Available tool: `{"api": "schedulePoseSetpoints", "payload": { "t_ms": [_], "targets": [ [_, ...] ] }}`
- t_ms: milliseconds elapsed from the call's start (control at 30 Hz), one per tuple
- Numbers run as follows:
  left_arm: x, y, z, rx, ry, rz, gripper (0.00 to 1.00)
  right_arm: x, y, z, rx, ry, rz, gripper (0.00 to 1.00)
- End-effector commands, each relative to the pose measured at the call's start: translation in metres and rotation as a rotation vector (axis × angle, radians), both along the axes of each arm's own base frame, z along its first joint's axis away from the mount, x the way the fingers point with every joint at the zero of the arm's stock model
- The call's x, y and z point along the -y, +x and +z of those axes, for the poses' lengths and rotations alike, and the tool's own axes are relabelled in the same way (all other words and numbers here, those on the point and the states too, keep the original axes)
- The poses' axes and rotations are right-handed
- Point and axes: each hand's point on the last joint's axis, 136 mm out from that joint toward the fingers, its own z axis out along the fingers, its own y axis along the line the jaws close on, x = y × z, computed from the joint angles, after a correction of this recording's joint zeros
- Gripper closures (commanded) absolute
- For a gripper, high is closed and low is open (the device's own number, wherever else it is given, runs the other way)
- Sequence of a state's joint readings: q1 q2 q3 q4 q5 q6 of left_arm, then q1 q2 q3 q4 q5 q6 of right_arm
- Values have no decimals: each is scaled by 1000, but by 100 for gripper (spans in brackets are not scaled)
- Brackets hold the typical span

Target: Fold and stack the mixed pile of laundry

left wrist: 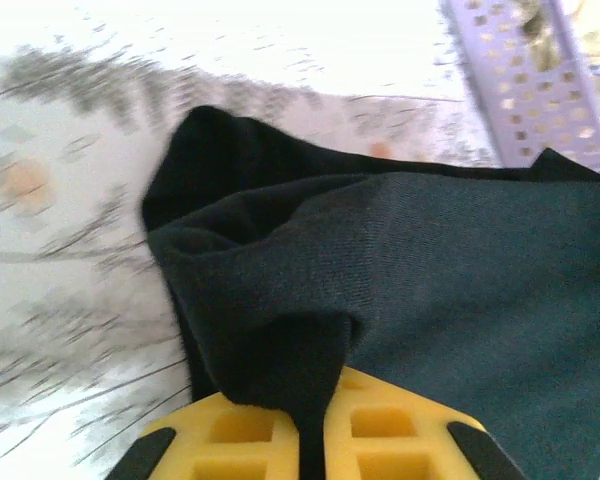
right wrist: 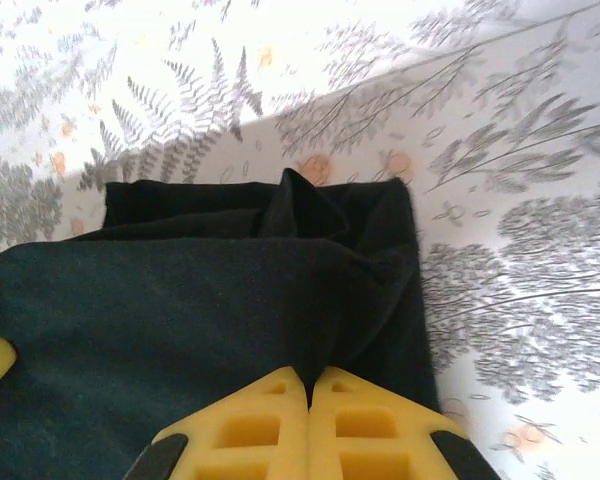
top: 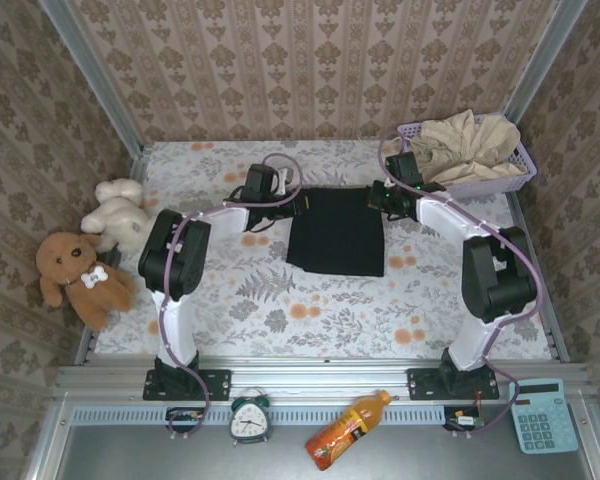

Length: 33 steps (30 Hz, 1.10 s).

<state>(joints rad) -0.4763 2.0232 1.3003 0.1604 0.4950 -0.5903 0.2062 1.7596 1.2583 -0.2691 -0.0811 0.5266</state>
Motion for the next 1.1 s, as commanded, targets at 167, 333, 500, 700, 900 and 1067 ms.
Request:
{"api": "schedulePoseSetpoints", "payload": {
  "t_ms": [167, 333, 500, 700, 900, 1067],
  "targets": [
    [30, 18, -49, -120, 2, -50, 30, 56, -1, -78, -146, 83, -153, 75],
    [1, 24, -51, -138, 57, 39, 0, 61, 5, -84, -155, 120, -156, 50],
    [-42, 26, -11, -39, 111, 110, 0, 71, -10, -72, -124, 68, -187, 47],
    [-38, 1, 14, 9, 102, 75, 0, 69, -16, -81, -141, 57, -183, 73],
    [-41, -21, 19, 26, 48, 94, 8, 16, -9, -87, -168, 67, -16, 95],
    [-38, -41, 17, 25, 59, 83, 22, -41, -13, -85, -183, 102, 89, 100]
  ]
}}
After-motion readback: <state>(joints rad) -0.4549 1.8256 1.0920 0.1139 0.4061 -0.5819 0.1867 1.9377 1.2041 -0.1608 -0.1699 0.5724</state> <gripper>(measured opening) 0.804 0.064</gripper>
